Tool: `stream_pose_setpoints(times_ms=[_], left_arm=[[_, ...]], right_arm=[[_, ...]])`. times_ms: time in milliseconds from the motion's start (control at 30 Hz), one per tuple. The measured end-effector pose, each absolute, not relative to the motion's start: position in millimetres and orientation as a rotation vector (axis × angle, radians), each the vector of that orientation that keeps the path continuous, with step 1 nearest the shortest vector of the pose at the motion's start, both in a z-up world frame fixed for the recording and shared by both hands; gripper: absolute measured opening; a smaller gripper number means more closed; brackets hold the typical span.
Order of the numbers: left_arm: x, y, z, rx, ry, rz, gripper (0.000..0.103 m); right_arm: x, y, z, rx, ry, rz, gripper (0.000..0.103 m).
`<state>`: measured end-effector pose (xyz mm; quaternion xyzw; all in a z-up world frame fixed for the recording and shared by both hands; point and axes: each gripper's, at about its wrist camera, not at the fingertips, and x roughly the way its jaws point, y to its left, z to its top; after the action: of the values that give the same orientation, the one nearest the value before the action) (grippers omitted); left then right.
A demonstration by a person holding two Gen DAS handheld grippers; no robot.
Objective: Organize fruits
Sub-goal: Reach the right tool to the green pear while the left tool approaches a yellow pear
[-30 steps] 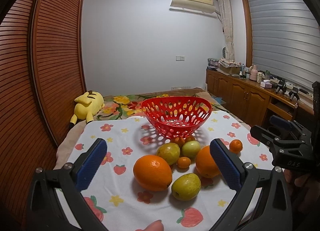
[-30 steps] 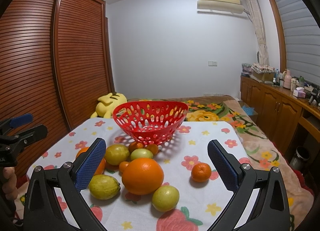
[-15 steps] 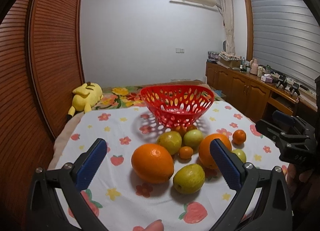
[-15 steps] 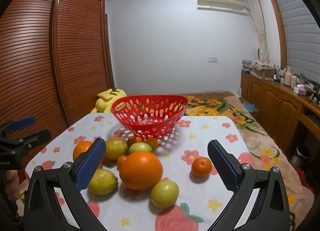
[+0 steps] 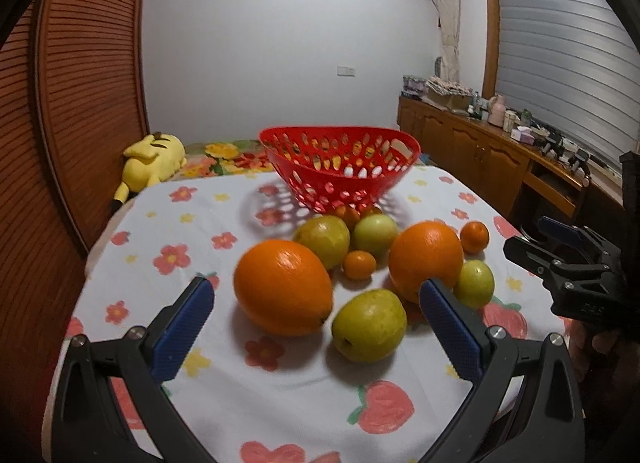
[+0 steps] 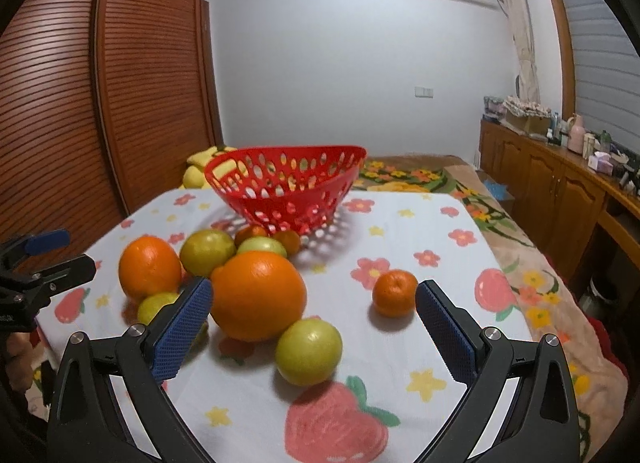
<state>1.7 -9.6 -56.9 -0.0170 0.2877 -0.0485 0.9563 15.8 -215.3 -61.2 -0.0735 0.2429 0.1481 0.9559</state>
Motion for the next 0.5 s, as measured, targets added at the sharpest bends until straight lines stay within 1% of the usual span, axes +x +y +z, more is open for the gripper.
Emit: stream_pose_setpoints(times_ms=[67,133,167,267,333,433,500], left_arm=[[4,-12,-62,-0.036,0.602,-0.117,0.103],[5,-15,-65,-0.037,0.615,-0.133,0.098],[6,-16,-67,-0.04,0.623,-0.144,0.098],[10,-20,-74,-0.056,0.647,-0.185,0.093],[13,-21,-78,-0.062,0.666,-0.201,0.087],[18,-23,-85,-0.073,0.692,-0.217,0.081],[20,-24,-90,-0.079,0.708,-0.229,0.078]], right_arm=[[17,-218,-65,-0.149,0.506,0.303,0.103],[18,-220,-68,-0.149,0.518,0.307,0.102],[19,-221,-70,-0.15,0.523,0.308,0.102],[21,-222,-75,-0.158,0.55,0.32,0.1],[23,-221,-78,-0.164,0.566,0.327,0.098],[26,-222,-83,-0.163,0.586,0.341,0.096],[29,-222,-87,-0.162,0.605,0.352,0.093]])
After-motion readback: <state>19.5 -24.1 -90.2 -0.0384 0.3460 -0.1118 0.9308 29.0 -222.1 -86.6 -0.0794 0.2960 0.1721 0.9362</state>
